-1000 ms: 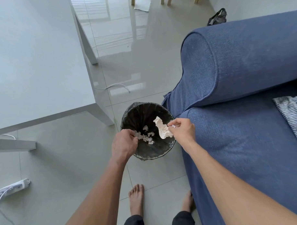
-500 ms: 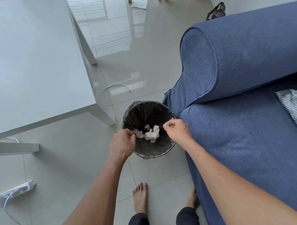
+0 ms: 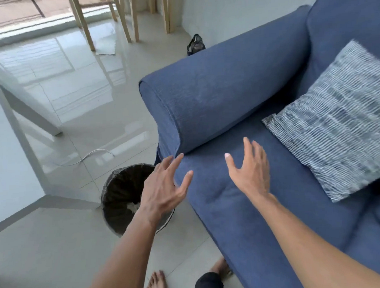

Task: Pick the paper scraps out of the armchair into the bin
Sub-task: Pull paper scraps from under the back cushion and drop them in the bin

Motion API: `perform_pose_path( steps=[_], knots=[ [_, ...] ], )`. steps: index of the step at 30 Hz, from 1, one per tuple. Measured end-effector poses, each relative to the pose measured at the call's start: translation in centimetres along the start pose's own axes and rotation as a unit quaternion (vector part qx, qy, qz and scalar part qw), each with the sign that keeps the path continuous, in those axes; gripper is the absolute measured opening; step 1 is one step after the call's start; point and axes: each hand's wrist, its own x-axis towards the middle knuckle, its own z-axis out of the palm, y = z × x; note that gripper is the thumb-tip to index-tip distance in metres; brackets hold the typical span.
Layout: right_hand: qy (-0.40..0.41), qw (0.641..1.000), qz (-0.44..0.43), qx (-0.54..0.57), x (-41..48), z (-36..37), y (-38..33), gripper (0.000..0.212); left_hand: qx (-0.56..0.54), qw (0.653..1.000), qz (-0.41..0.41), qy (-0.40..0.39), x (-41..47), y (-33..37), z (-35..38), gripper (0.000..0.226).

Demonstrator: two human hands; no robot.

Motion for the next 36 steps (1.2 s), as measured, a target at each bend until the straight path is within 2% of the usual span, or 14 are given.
perform_pose_path(
  steps=[5, 10, 17, 21, 24, 28, 30, 36],
  knots=[
    [0.049, 0.995, 0.050, -0.070, 2.8, -4.6, 9.2, 0.091, 0.020, 0.991, 0.120, -0.049, 5.7, 8.5, 4.5, 0.070],
    [0.089, 0.988, 0.056, -0.113, 5.0, -9.8, 19.0, 0.094, 0.035, 0.981, 0.168, -0.092, 9.4, 15.6, 9.4, 0.074],
    [0.219, 0.955, 0.200, -0.003, 8.6, -14.2, 28.4, 0.107, 0.051, 0.976, 0.179, -0.114, 17.5, 25.6, 14.6, 0.084],
    [0.257, 0.907, 0.300, 0.148, 10.0, -13.1, 29.8, 0.116, -0.011, 0.983, 0.145, -0.111, 22.1, 31.4, 16.1, 0.083],
    [0.247, 0.876, 0.320, 0.262, 11.2, -12.2, 29.9, 0.119, -0.091, 0.979, 0.105, -0.152, 24.5, 33.9, 16.9, 0.092],
    [0.253, 0.863, 0.327, 0.291, 12.4, -10.9, 29.9, 0.117, -0.167, 0.958, 0.071, -0.224, 27.3, 34.9, 18.6, 0.103],
    [0.270, 0.862, 0.320, 0.285, 12.7, -10.2, 29.8, 0.112, -0.171, 0.955, 0.073, -0.232, 27.7, 35.5, 19.3, 0.100],
    [0.338, 0.847, 0.298, 0.281, 12.2, -10.4, 28.3, 0.095, -0.097, 0.981, 0.131, -0.100, 26.8, 36.3, 18.0, 0.065]
  ],
)
